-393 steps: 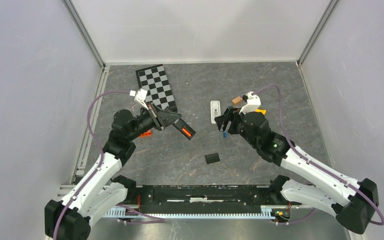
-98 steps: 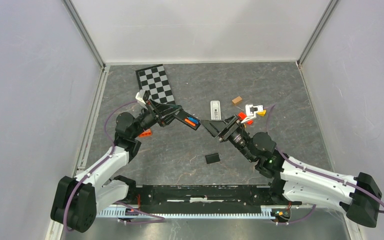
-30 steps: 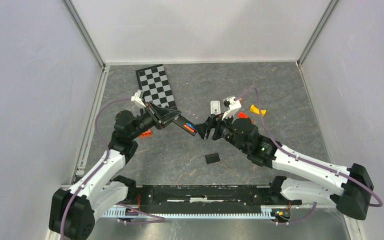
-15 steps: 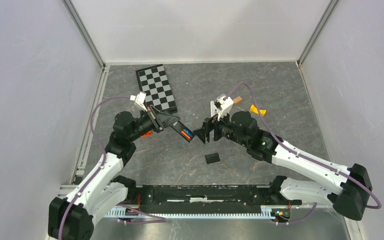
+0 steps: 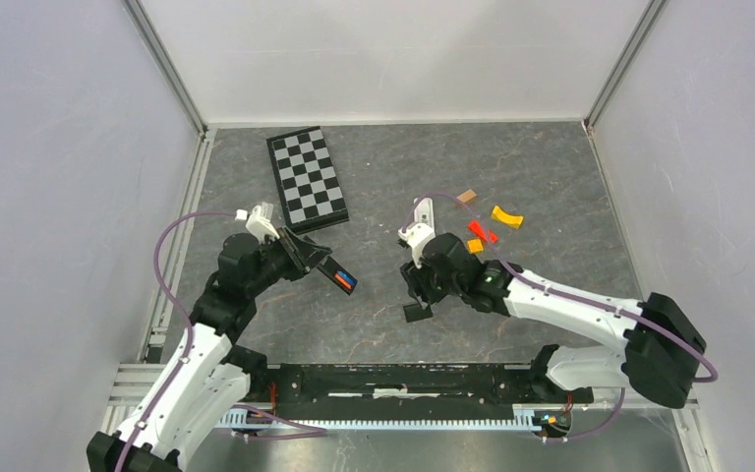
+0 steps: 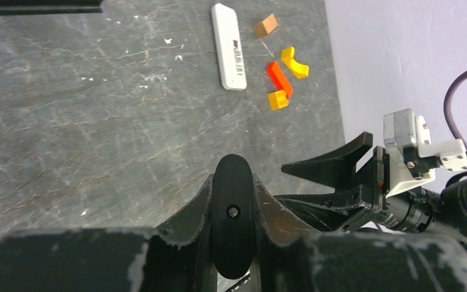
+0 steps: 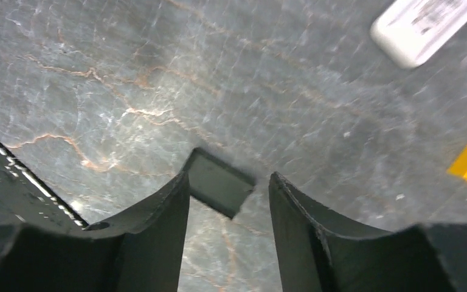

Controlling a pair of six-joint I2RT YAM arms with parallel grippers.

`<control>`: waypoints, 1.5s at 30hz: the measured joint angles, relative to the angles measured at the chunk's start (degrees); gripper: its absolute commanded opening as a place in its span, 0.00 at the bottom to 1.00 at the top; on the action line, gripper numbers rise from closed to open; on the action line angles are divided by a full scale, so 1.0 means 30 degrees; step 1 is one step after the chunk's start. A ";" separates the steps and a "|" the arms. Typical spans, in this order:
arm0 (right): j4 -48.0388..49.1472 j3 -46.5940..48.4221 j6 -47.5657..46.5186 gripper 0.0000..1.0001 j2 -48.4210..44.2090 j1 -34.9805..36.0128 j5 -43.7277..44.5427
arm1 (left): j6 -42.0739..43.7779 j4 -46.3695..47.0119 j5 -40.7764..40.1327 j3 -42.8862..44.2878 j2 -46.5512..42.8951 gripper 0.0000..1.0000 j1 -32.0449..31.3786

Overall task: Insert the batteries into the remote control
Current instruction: Pick up the battery cover at the center of the board.

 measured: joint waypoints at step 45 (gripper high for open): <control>0.1049 0.0291 1.0426 0.00 0.6011 0.3949 0.3971 | 0.1056 -0.0583 -0.3031 -0.0342 -0.0860 0.02 0.0000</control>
